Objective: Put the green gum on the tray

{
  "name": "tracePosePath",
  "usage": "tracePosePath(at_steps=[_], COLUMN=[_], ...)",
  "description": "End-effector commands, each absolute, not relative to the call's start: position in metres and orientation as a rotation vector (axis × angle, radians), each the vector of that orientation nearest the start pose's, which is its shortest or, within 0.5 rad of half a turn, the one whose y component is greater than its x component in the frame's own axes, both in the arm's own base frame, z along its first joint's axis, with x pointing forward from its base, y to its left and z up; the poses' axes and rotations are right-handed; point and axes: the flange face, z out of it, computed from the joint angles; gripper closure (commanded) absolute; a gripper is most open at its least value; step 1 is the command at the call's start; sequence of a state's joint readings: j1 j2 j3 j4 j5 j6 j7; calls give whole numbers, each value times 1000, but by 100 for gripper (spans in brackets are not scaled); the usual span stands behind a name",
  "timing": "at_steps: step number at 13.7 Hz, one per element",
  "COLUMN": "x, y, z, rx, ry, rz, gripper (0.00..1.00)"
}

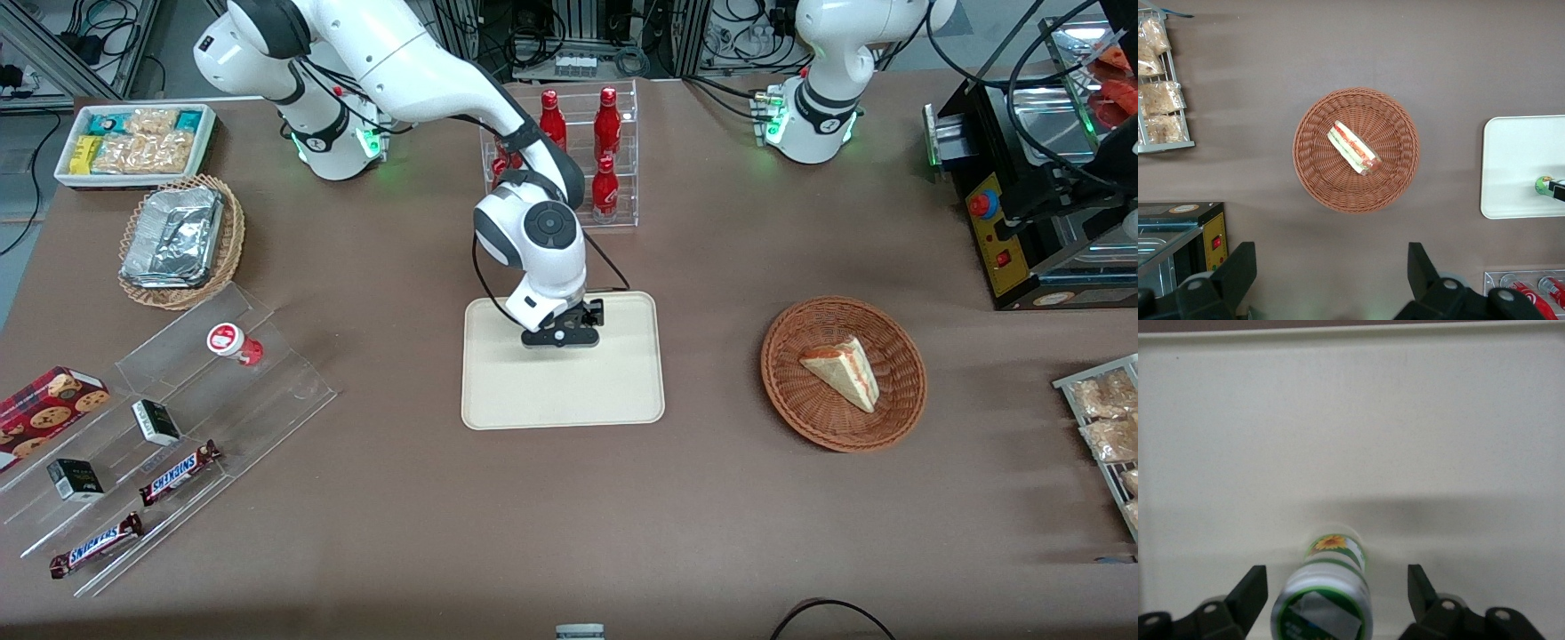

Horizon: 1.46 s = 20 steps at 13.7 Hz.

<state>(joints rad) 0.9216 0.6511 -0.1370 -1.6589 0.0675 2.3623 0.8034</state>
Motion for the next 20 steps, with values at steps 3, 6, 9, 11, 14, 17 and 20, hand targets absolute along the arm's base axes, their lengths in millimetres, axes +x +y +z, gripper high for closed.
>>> tracePosePath(at_steps=[3,6,9,11,14,17,20], x=[507,514,521,524,526,523,522], y=[457,412,347,298,219,139,63], z=[330,400,459,494,532,565,577], rx=[-3101,-3078,-3029,-3023,-3015,-3004,-3010], ry=[74,76,88,108,66,27,41], rz=[-49,-10,102,144,212,232,256], gripper=[0,0,0,0,0,0,0])
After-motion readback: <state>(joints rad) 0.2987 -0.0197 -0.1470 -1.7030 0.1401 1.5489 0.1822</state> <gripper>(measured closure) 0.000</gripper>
